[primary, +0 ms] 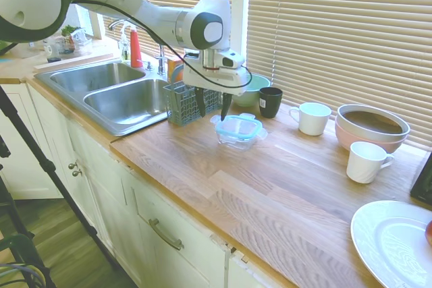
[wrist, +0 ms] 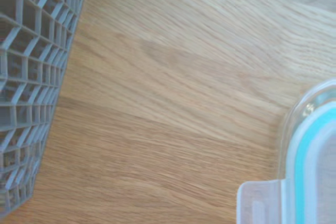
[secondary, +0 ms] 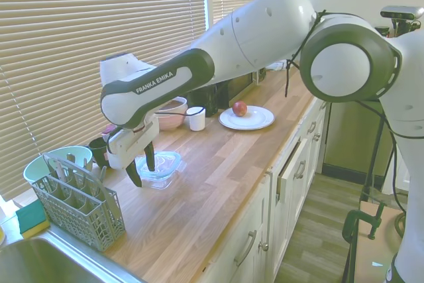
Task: Cover the lid of the food container
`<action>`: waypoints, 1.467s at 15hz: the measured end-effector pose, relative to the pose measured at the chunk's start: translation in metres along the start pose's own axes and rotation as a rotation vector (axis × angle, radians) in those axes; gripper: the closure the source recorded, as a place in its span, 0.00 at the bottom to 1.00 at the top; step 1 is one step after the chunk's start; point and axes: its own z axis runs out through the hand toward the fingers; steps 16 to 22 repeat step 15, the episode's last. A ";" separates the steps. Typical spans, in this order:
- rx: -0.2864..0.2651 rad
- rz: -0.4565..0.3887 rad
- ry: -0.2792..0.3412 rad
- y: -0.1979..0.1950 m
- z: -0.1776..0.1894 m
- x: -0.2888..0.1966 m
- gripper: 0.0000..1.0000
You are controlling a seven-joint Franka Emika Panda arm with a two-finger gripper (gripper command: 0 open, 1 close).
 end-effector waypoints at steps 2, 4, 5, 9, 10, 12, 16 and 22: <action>0.022 0.002 0.011 0.008 -0.017 -0.003 0.00; 0.044 0.003 0.027 0.023 -0.038 -0.014 0.00; 0.054 0.005 0.036 0.034 -0.048 -0.021 0.00; 0.081 0.032 0.044 0.106 -0.078 -0.047 0.00; 0.092 0.041 0.038 0.130 -0.074 -0.050 0.00; 0.106 0.052 0.004 0.173 -0.055 -0.060 0.00; 0.116 0.056 -0.022 0.218 -0.023 -0.089 0.00; 0.116 0.056 -0.022 0.218 -0.023 -0.089 0.00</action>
